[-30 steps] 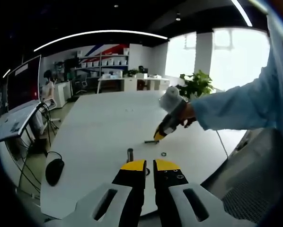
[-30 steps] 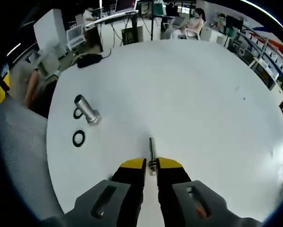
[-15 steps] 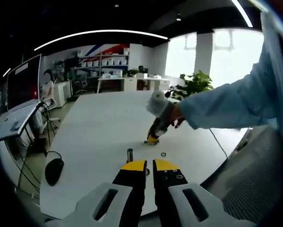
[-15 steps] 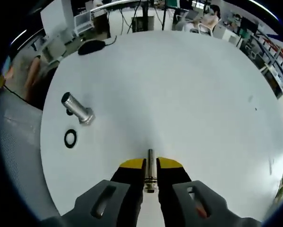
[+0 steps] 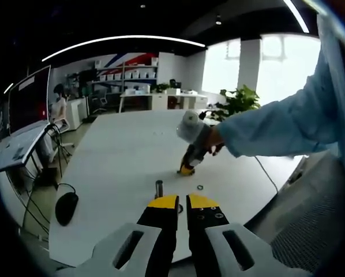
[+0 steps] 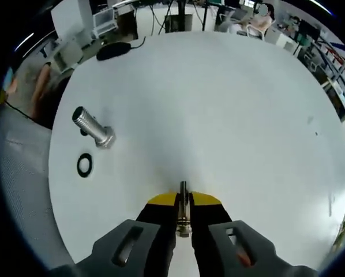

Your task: Place the washer onto the threaded stud by aligning its center hole with the stud, sliding it down to the base, and recovering from edge contact or off-axis alignment until the washer reaches the visible bottom stop.

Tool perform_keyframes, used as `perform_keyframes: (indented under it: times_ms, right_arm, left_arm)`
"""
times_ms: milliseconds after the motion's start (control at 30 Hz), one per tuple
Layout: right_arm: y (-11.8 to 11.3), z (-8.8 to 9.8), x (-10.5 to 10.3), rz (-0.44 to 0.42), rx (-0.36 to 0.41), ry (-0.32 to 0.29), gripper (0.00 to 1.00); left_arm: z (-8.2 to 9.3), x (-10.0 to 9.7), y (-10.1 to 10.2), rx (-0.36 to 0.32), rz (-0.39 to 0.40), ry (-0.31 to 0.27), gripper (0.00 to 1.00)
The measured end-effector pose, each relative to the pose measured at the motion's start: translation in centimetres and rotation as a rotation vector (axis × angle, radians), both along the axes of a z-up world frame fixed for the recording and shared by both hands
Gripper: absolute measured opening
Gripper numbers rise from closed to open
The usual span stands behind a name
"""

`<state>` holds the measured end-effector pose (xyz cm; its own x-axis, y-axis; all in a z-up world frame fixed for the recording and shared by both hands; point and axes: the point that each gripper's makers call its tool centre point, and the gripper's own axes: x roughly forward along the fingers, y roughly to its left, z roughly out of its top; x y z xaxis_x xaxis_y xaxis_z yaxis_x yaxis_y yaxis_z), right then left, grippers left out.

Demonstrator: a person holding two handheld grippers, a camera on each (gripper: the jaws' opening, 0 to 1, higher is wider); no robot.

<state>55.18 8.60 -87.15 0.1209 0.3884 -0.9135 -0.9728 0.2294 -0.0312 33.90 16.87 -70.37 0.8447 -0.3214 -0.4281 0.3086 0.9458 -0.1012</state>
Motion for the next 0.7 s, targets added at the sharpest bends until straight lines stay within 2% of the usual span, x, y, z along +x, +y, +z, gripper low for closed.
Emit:
perform_keyframes:
  times_ms: [400,700]
  right_arm:
    - [-1.4,2.5,-0.3,-0.041,0.060,-0.029,0.09]
    - [-3.4,3.4,-1.0,-0.099,0.116,-0.046,0.09]
  left_arm:
    - [-0.1,-0.1,-0.1,0.004,-0.004,0.004,0.03]
    - [0.0,0.0,-0.1,0.001,-0.004,-0.002,0.03]
